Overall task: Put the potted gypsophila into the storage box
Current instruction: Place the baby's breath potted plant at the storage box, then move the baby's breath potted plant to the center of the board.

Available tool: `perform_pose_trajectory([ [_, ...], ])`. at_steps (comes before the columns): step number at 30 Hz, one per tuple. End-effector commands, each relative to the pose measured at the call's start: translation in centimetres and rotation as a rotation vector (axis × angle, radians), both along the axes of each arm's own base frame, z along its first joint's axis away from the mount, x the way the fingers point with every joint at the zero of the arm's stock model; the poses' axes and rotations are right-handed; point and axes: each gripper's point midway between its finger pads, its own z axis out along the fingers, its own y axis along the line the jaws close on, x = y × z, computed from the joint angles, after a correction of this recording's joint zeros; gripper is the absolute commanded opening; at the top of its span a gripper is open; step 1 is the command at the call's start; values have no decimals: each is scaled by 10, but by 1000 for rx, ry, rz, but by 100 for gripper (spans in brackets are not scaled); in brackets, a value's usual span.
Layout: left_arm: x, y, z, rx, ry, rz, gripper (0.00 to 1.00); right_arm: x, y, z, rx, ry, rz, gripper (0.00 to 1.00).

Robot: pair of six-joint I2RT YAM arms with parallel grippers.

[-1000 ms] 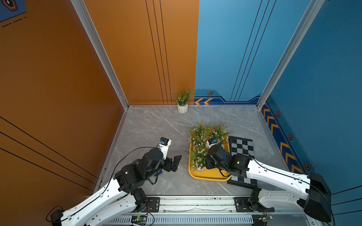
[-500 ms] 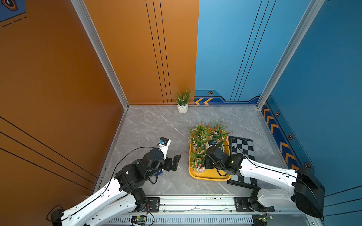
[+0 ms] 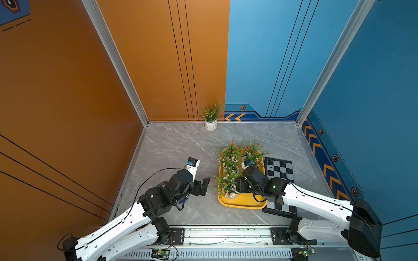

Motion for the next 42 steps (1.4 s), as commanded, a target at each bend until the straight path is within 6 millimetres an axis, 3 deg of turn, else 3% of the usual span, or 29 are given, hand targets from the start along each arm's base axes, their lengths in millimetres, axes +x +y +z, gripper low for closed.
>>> perform_pose_trajectory([
  [1, 14, -3, 14, -35, -36, 11, 98, -1, -3, 44, 11, -77, 52, 63],
  [5, 31, -6, 21, -77, -32, 18, 98, 3, -27, 73, -3, -137, -5, 66],
  [13, 81, -1, 21, -141, 41, 79, 98, 4, -18, 133, 77, -269, 107, 71],
  [16, 107, 2, 21, -149, 83, 110, 98, 15, -16, 158, 57, -347, 126, 76],
  [21, 154, -10, 28, -219, 124, 84, 98, 48, -19, 186, 22, -442, 93, 85],
  [26, 211, -11, 24, -346, 181, 78, 98, 85, -31, 199, 61, -466, 24, 100],
  [30, 260, 4, 17, -481, 218, 136, 98, 104, -42, 202, 61, -470, -18, 100],
  [34, 309, 6, 11, -657, 219, 109, 98, 120, -50, 200, 55, -467, -43, 100],
  [38, 354, 3, -5, -668, 221, 94, 98, 136, -54, 194, 61, -454, -61, 100],
  [42, 399, 14, -30, -739, 261, 163, 98, 149, -57, 188, 74, -432, -74, 100],
])
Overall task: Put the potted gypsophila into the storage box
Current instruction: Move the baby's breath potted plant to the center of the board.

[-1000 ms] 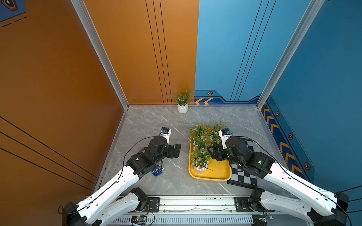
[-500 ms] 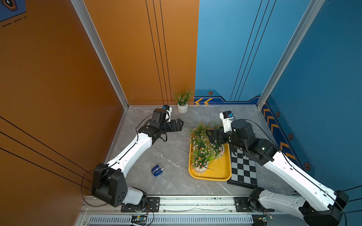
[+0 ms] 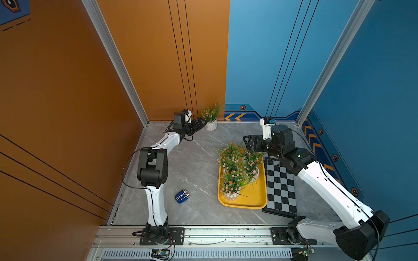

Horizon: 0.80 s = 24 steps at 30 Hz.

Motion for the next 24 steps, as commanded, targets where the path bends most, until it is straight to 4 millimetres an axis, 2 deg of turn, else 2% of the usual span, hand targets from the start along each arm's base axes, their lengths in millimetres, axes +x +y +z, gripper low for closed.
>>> perform_pose_trajectory([
  [1, 29, 0, 7, -101, -14, 15, 98, 12, 4, 9, 27, -22, 24, 100],
  [6, 72, 3, -18, -174, -22, 87, 98, 29, 2, -6, 28, 19, 17, 100],
  [11, 105, 10, -30, -244, -66, 163, 99, 46, -3, -22, 30, 65, 7, 100],
  [17, 129, 5, -46, -277, -92, 186, 98, 60, -6, -36, 41, 107, 4, 100],
  [24, 139, -24, -65, -301, -115, 144, 98, 74, -13, -54, 49, 155, -11, 100],
])
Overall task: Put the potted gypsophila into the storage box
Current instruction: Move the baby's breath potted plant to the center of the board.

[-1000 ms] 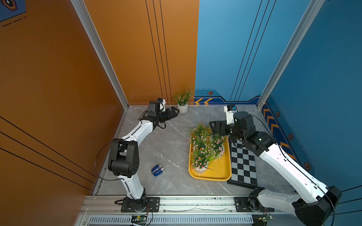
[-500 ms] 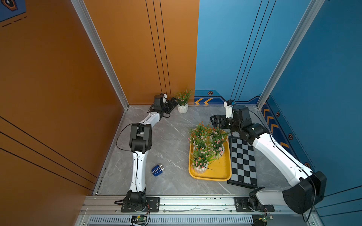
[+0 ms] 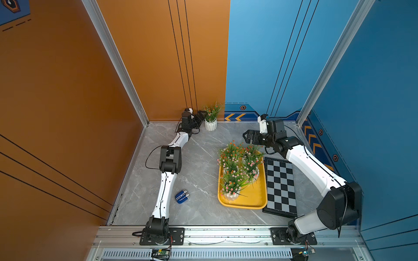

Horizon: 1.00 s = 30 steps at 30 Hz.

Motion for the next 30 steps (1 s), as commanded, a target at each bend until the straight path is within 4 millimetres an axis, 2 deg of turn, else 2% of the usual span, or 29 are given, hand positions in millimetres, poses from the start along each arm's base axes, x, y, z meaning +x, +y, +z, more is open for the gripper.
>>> perform_pose_trajectory([
  [1, 1, -20, -5, -7, -25, -28, 98, 10, -1, 7, 35, -10, 5, 100],
  [6, -10, -47, -12, -9, -39, -151, 98, 18, -5, -3, 49, 20, -4, 100],
  [10, -33, -79, -14, -8, -37, -308, 98, 27, -10, -8, 39, 22, -19, 100],
  [13, -54, -108, -17, -20, -23, -418, 98, 43, -24, -15, 36, 37, -73, 100],
  [18, -85, -159, -21, -25, 7, -520, 98, 70, -48, -47, 63, 113, -150, 95],
  [23, -107, -205, -14, -19, 15, -546, 98, 94, -53, -81, 98, 177, -138, 90],
  [30, -127, -239, 5, -11, -3, -511, 98, 110, -61, -117, 151, 240, -157, 81],
])
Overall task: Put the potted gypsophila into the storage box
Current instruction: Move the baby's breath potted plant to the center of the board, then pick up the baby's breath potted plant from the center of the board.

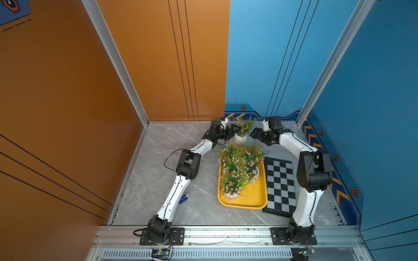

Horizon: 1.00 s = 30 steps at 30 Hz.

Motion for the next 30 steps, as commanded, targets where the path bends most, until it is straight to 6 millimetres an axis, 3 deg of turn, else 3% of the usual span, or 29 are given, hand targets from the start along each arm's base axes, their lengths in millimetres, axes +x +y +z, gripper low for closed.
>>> perform_pose_trajectory([
  [1, 0, -5, 32, -14, -50, 35, 98, 12, 0, 9, 57, -31, -5, 80],
  [12, 5, 18, 64, -19, -96, 94, 98, 18, -19, -12, 77, -8, -48, 69],
  [17, 1, 34, 74, 8, -109, 116, 98, 18, -12, -13, 94, -12, -30, 64],
  [18, -1, 37, 76, 17, -115, 120, 98, 18, -10, -27, 97, 10, -25, 64],
  [30, -19, 68, 102, 77, -162, 169, 98, 29, 2, -47, 97, 33, -19, 56],
])
